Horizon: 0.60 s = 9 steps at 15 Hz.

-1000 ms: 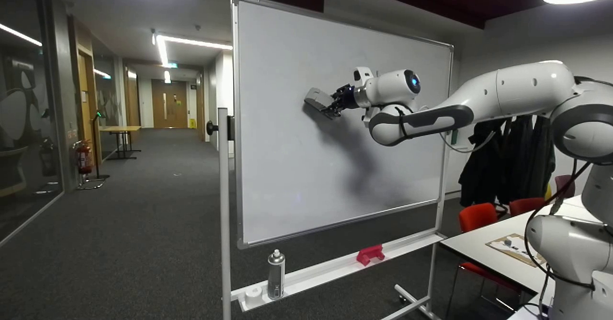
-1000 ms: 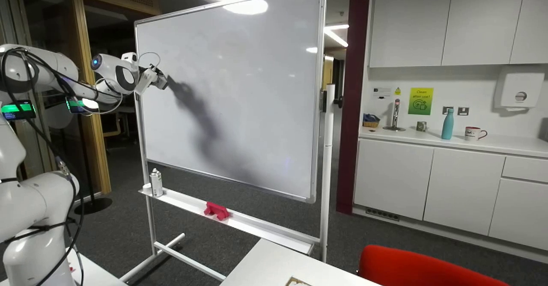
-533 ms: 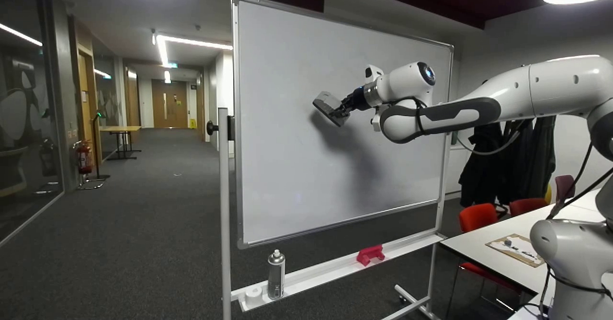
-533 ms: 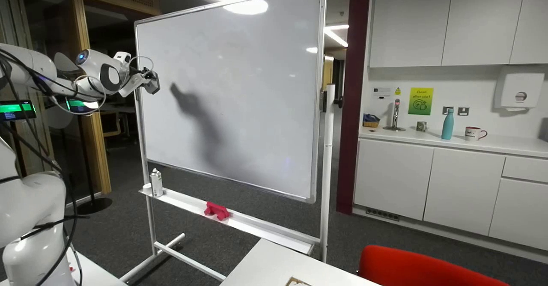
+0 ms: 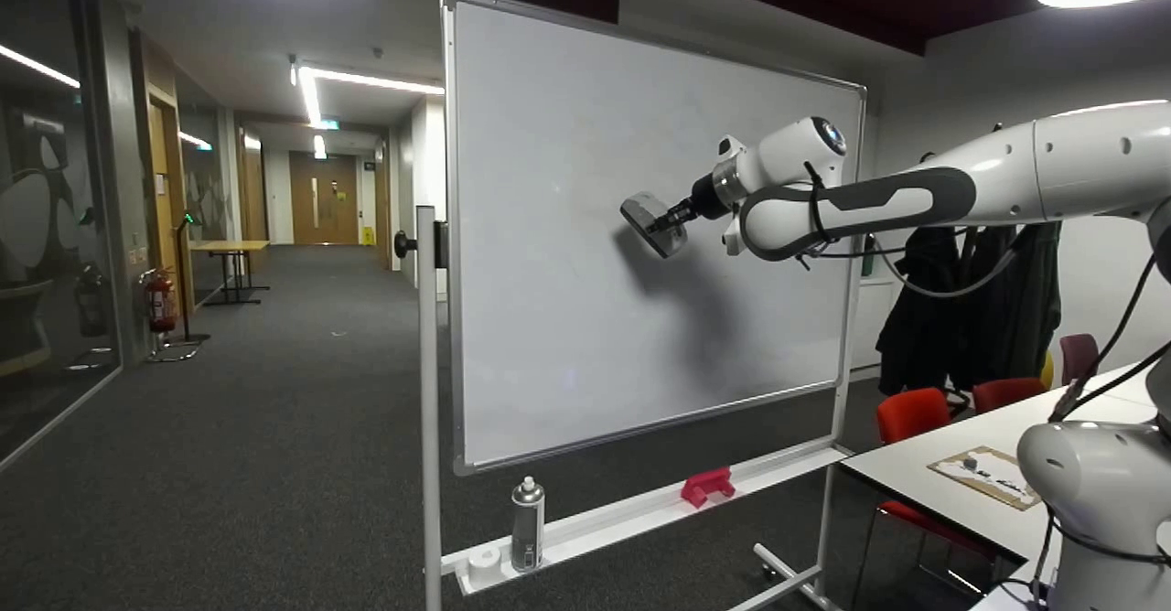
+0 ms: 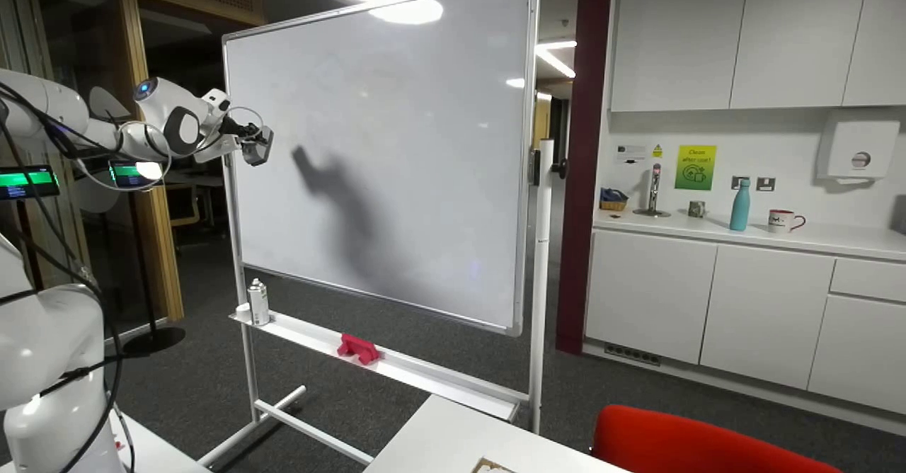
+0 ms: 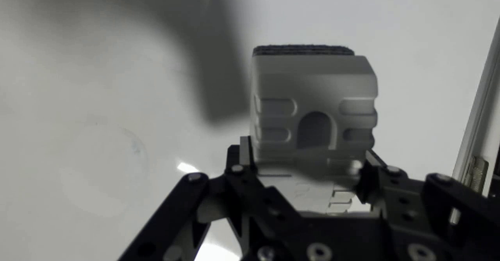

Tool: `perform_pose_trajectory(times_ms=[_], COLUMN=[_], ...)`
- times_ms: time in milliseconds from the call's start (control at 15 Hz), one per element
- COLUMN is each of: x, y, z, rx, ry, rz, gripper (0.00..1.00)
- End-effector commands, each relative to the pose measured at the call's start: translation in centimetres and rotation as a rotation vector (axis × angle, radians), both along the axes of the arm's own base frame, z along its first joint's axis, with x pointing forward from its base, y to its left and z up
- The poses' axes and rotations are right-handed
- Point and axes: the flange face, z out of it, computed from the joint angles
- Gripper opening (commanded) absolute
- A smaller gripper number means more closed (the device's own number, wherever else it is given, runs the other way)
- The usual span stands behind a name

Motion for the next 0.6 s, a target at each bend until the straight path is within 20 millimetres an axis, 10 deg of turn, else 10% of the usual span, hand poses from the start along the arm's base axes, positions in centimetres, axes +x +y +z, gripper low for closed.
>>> perform_pose_trajectory(times_ms=[0, 133, 200, 533], x=[-0.72, -0.72, 0.07, 0.07], y=[-1.11, -1.07, -0.79, -0.80], z=[-0.32, -0.14, -0.63, -0.63], rx=[0.082, 0.075, 0.059, 0.059], ry=[0.044, 0.023, 0.038, 0.038], rz=[-0.042, -0.037, -0.024, -0.024], gripper=[0.35, 0.35, 0.60, 0.60])
